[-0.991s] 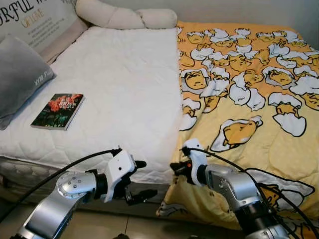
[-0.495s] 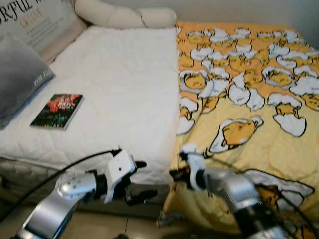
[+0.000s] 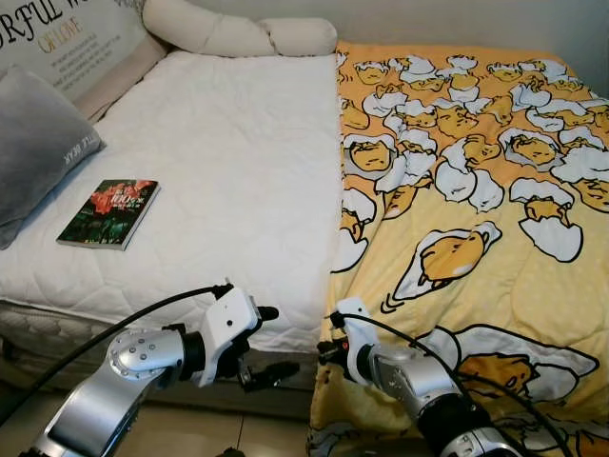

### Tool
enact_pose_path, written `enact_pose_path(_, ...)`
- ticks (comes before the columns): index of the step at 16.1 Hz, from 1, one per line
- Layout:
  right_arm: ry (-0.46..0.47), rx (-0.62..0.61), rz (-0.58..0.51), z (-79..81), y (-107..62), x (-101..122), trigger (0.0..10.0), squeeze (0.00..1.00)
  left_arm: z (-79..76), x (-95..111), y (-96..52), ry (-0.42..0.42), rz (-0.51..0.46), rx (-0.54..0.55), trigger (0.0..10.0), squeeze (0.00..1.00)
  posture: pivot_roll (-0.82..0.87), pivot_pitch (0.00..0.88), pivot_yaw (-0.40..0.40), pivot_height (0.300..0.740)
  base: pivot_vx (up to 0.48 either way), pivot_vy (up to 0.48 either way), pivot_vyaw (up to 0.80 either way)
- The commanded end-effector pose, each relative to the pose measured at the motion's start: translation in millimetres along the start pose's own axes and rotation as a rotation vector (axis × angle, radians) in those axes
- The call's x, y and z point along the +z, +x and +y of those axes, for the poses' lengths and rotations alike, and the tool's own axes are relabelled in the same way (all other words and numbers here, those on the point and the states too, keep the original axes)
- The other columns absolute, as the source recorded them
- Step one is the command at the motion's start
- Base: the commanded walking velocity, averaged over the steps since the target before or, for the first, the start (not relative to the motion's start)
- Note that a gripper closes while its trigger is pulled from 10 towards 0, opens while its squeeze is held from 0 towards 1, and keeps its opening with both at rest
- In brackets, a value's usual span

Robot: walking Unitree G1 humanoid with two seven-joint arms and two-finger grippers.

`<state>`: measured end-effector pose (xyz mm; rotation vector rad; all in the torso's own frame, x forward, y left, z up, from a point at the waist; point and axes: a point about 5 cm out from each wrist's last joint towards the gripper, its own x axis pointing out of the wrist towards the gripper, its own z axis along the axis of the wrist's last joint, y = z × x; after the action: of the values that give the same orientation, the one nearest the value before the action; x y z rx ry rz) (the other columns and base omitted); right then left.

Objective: Clean up the room

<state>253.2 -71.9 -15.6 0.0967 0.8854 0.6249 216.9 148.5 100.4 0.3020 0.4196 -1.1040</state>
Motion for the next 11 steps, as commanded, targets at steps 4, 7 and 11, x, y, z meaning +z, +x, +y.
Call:
enact_pose_path(4,-0.037,0.072,0.001,1.5,1.9,-2,10.0,1.0,7.9,-2,-0.5,0.021,0.023,0.026,10.0,0.0,-0.07,0.008,0.026,0.74,0.0,0.0,0.0)
enact_pose_path(7,-0.097,0.093,-0.049,-7.7,-12.1,0,10.0,1.0,10.2,-3,2.6,0.0,0.005,0.055,10.0,0.0,-0.07,0.0,0.021,0.74,0.0,0.0,0.0)
enact_pose_path(11,-0.092,-0.031,-0.306,-30.9,-61.0,25,10.0,1.0,21.8,3,-7.2,-0.153,-0.147,0.344,10.0,0.0,-0.08,0.0,0.024,0.74,0.0,0.0,0.0)
